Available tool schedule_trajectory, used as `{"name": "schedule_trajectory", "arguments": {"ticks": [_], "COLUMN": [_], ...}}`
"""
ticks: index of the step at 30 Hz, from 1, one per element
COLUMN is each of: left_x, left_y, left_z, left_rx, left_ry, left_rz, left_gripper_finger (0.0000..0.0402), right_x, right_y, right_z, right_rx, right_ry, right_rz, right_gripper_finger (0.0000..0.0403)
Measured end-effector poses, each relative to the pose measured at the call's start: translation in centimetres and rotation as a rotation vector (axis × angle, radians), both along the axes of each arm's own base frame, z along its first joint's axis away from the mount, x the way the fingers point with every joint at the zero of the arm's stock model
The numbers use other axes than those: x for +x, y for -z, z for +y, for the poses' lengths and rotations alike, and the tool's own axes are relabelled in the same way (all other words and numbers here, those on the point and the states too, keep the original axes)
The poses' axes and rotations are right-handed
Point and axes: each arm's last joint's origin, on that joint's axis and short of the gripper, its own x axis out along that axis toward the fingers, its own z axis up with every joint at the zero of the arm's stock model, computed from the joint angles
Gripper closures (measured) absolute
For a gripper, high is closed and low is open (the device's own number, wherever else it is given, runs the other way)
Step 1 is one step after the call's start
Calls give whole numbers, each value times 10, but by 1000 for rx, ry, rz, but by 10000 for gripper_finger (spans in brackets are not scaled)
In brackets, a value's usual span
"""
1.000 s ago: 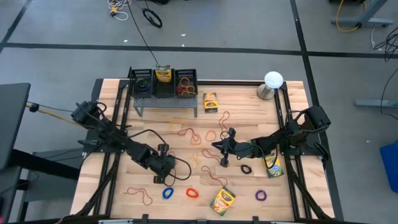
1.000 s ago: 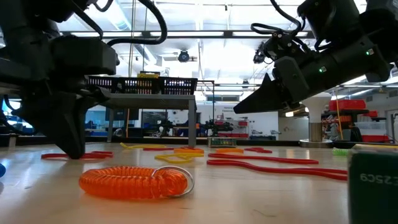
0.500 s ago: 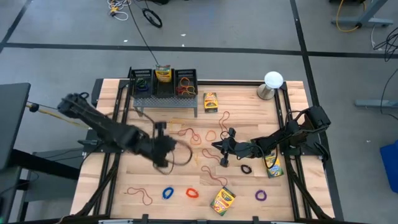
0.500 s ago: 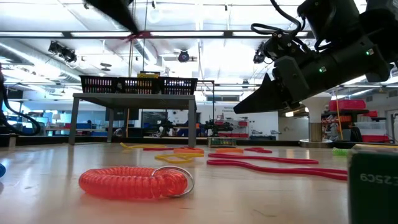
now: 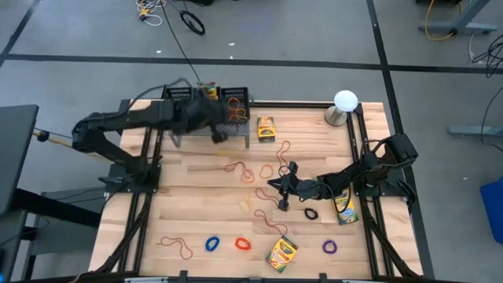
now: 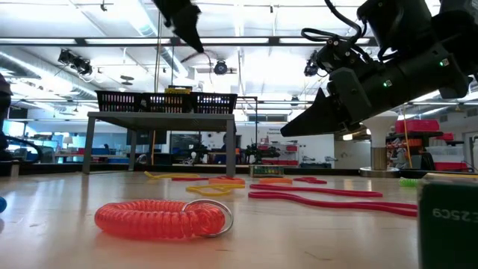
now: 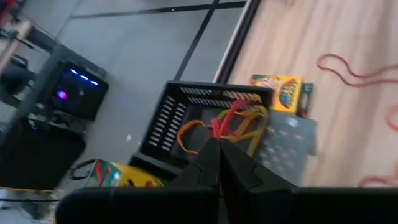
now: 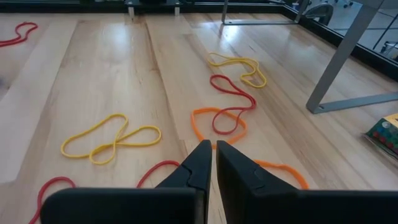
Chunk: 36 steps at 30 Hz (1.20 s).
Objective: Pick & Place Office Desk Supplies
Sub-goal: Put the red rubber band into the right black bin
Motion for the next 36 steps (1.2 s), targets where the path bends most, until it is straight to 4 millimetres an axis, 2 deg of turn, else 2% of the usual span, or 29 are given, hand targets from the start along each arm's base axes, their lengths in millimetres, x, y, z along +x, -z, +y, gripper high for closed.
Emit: {"name": "schedule_trajectory", "arguments": {"ticks": [6, 10, 14, 17, 21, 28, 32, 36], "left_x": [10, 18, 23, 25, 26, 21, 15, 10], "left_y": [12, 22, 36, 42, 46, 35, 17, 11], "left_z": [57, 81, 96, 98, 96, 88, 70, 50], "left_rx": [-56, -82, -111, -123, -142, -105, -98, -105], "left_ry": [-13, 15, 7, -2, 8, -15, 19, 104], "left_rz": [-20, -48, -17, 15, 40, 61, 55, 3], "left_gripper_finger": [398, 398, 397, 387, 345, 269, 266, 296], "right_x": [0, 0, 0, 0, 0, 0, 0, 0], "right_y": [0, 0, 0, 0, 0, 0, 0, 0], "right_z": [0, 0, 0, 0, 0, 0, 0, 0], "right_rx": [0, 0, 0, 0, 0, 0, 0, 0], "right_ry": [0, 0, 0, 0, 0, 0, 0, 0], "right_rz": [0, 0, 0, 0, 0, 1, 1, 1], "right_gripper_finger": [368, 368, 368, 368, 368, 369, 368, 368]}}
